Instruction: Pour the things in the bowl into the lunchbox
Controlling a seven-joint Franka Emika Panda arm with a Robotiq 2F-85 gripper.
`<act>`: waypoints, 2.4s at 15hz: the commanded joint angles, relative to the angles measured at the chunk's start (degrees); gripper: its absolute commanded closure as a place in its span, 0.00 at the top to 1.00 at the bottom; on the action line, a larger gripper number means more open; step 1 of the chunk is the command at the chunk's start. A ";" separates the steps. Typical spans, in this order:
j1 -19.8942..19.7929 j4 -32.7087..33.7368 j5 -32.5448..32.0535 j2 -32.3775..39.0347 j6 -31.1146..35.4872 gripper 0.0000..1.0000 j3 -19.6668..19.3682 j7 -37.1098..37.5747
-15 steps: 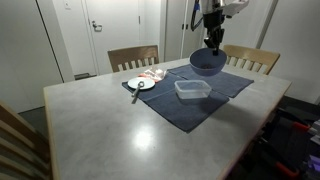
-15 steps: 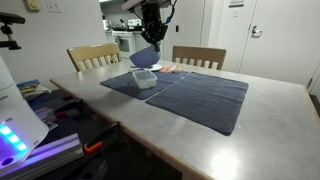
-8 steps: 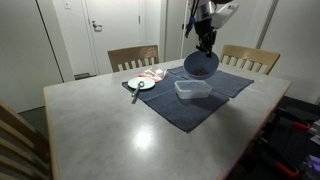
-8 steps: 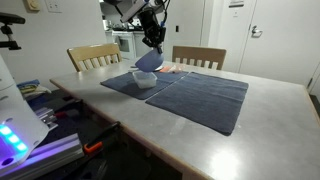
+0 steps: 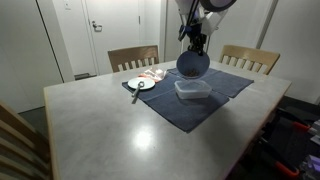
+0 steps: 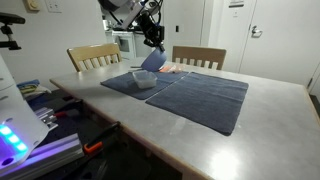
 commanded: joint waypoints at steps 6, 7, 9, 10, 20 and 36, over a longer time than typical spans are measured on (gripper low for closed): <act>2.41 2.65 -11.99 3.23 -6.28 0.01 1.54 10.80; 2.74 2.80 -12.92 3.46 -7.47 0.01 1.79 12.43; 3.65 2.88 -14.84 3.73 -10.64 0.01 2.72 15.69; 4.26 2.82 -15.80 3.82 -12.36 0.01 3.45 17.21; 7.01 4.55 -15.83 7.93 -24.77 0.01 8.20 24.58; 9.28 9.93 -19.88 14.29 -37.39 0.01 8.89 26.52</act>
